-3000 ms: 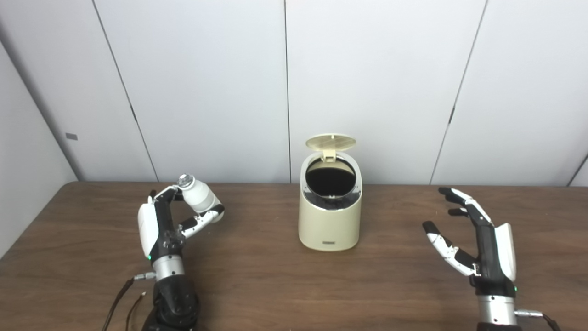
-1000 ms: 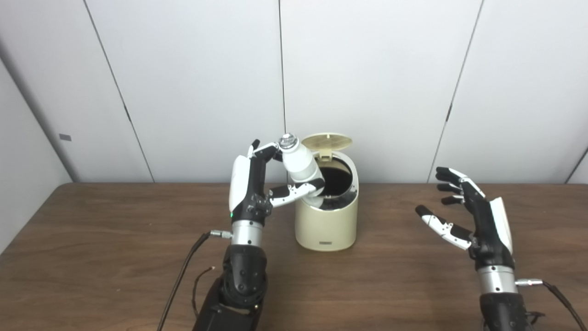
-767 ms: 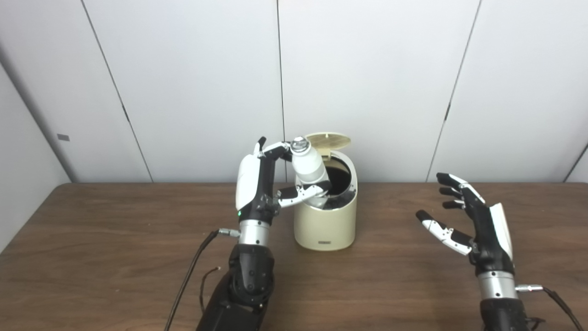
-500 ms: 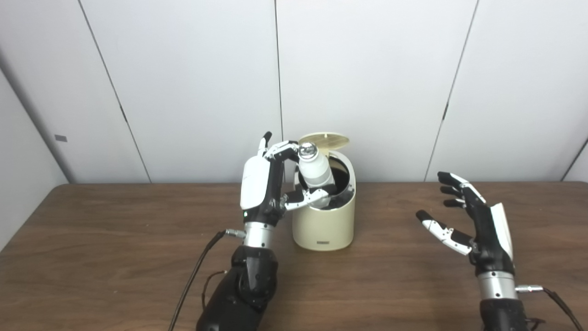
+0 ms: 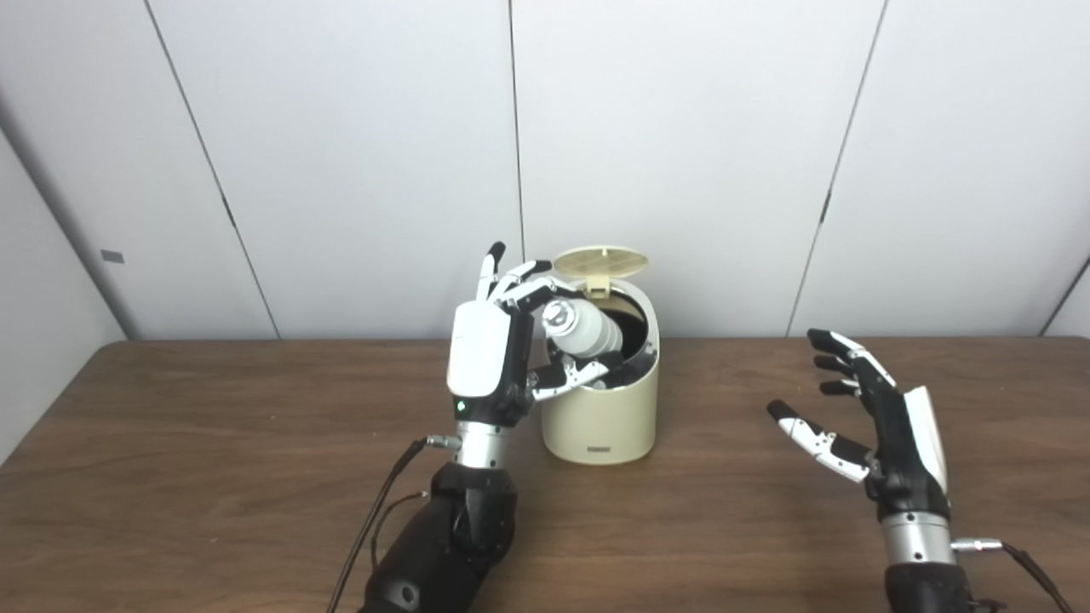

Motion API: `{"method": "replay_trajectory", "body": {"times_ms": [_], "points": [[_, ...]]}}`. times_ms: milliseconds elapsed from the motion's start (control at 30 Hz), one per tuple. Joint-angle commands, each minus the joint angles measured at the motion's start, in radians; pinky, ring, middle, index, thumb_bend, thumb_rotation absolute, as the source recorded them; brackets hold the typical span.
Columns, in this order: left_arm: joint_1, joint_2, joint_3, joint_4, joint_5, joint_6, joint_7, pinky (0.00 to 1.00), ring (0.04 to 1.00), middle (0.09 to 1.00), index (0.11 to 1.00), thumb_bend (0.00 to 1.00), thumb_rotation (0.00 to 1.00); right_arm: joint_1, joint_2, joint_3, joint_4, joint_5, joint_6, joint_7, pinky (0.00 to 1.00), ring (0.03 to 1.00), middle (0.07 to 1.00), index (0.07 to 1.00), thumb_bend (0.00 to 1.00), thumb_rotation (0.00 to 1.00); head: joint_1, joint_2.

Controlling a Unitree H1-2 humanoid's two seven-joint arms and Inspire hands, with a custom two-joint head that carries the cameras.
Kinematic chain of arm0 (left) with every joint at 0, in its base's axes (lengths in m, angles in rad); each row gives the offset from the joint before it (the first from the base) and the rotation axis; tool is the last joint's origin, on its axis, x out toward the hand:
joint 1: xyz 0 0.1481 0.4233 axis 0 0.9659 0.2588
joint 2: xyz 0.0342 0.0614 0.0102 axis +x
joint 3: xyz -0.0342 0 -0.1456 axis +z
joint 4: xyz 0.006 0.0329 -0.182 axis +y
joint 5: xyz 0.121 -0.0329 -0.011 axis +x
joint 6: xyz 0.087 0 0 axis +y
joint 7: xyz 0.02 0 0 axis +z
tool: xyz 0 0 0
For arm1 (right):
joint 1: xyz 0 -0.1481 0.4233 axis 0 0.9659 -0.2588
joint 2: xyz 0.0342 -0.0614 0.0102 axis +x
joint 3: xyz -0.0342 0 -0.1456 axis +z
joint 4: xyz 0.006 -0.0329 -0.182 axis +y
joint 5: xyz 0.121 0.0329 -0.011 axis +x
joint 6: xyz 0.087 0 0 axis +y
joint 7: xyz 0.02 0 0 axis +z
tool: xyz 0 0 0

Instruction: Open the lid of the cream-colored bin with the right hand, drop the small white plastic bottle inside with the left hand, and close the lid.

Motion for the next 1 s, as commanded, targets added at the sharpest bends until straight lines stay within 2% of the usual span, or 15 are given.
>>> {"method": "replay_trajectory", "body": {"times_ms": [0, 333, 467, 500, 567, 600, 667, 767, 967], "points": [[-0.042, 0.0, -0.004, 0.001, 0.002, -0.007, 0.01, 1.0, 0.776, 0.453, 0.515, 0.52, 0.0, -0.02, -0.001, -0.007, -0.036, -0.008, -0.015, -0.019, 0.63, 0.758, 0.796, 0.784, 0.37, 0.24, -0.001, 0.001], [-0.037, 0.009, -0.003, -0.002, -0.014, 0.002, -0.028, 1.0, 0.781, 0.461, 0.511, 0.52, 0.0, -0.016, -0.001, -0.006, -0.039, -0.006, -0.004, -0.018, 0.66, 0.779, 0.809, 0.783, 0.37, 0.25, 0.002, -0.003], [-0.03, 0.018, -0.005, -0.022, -0.022, 0.017, -0.061, 1.0, 0.814, 0.493, 0.481, 0.52, 0.0, -0.018, -0.002, -0.007, -0.029, -0.003, -0.013, -0.021, 0.66, 0.778, 0.808, 0.783, 0.37, 0.24, 0.003, -0.004], [-0.028, 0.02, -0.003, -0.028, -0.028, 0.019, -0.074, 1.0, 0.819, 0.507, 0.487, 0.62, 0.06, -0.019, -0.003, -0.007, -0.026, -0.002, -0.015, -0.021, 0.65, 0.776, 0.807, 0.782, 0.37, 0.25, 0.003, -0.004], [-0.024, 0.023, -0.001, -0.039, -0.037, 0.025, -0.096, 1.0, 0.831, 0.525, 0.524, 0.87, 0.29, -0.02, -0.004, -0.006, -0.025, -0.001, -0.018, -0.021, 0.65, 0.775, 0.806, 0.781, 0.37, 0.27, 0.003, -0.004], [-0.019, 0.024, 0.002, -0.049, -0.047, 0.029, -0.113, 1.0, 0.835, 0.53, 0.536, 0.95, 0.36, -0.02, -0.003, -0.005, -0.027, -0.003, -0.016, -0.021, 0.65, 0.775, 0.805, 0.781, 0.37, 0.27, 0.003, -0.004], [-0.01, 0.024, 0.008, -0.071, -0.059, 0.045, -0.147, 1.0, 0.853, 0.547, 0.552, 0.99, 0.54, -0.02, -0.002, -0.005, -0.031, -0.006, -0.009, -0.022, 0.67, 0.781, 0.808, 0.78, 0.37, 0.28, 0.003, -0.004], [-0.004, 0.026, 0.01, -0.087, -0.059, 0.057, -0.163, 1.0, 0.854, 0.547, 0.556, 1.0, 0.67, -0.021, -0.003, -0.005, -0.025, -0.004, -0.011, -0.022, 0.67, 0.786, 0.813, 0.781, 0.37, 0.27, 0.005, -0.005], [-0.003, 0.023, 0.019, -0.089, -0.059, 0.073, -0.161, 1.0, 0.849, 0.54, 0.55, 1.0, 0.78, -0.023, -0.002, -0.004, -0.018, -0.002, -0.014, -0.024, 0.68, 0.789, 0.815, 0.782, 0.38, 0.27, 0.004, -0.005]]}}
